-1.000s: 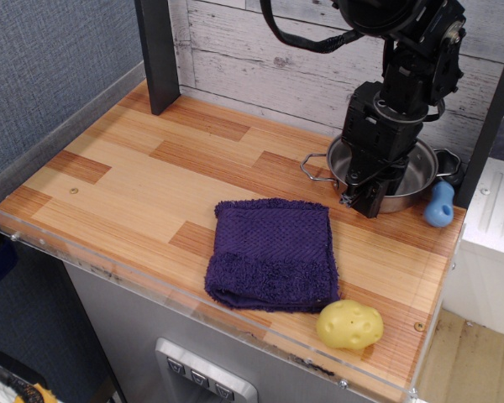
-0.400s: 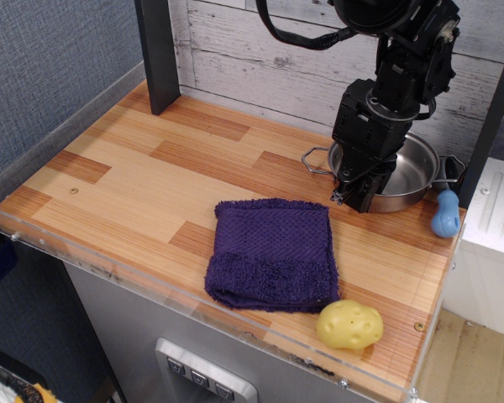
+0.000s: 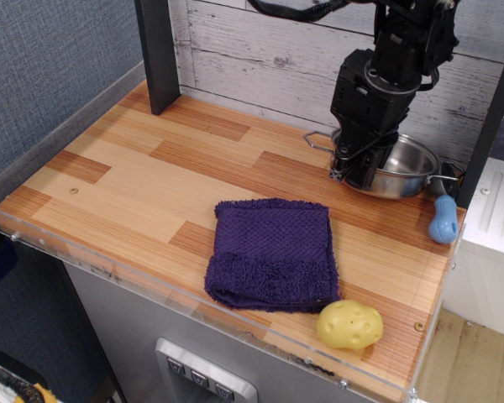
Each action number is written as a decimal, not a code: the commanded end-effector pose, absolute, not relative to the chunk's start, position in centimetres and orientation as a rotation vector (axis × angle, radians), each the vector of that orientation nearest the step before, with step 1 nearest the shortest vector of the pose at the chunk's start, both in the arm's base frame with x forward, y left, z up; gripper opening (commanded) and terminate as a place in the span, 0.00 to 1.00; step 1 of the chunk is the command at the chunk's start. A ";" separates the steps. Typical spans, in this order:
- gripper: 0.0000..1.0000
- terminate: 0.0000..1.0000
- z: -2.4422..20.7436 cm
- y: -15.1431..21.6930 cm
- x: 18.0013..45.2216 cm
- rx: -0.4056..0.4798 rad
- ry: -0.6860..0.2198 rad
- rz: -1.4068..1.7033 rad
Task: Place the object onto the table.
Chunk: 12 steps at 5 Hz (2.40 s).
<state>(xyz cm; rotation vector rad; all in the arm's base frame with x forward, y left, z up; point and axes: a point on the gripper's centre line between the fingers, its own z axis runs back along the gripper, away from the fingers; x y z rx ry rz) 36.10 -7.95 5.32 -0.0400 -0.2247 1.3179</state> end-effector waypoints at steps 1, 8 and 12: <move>0.00 0.00 10.5 -7.9 35.1 -0.165 -0.324 1.291; 0.00 0.00 14.9 10.4 23.3 -0.114 -0.455 1.373; 0.00 0.00 9.2 16.7 24.2 -0.058 -0.384 1.398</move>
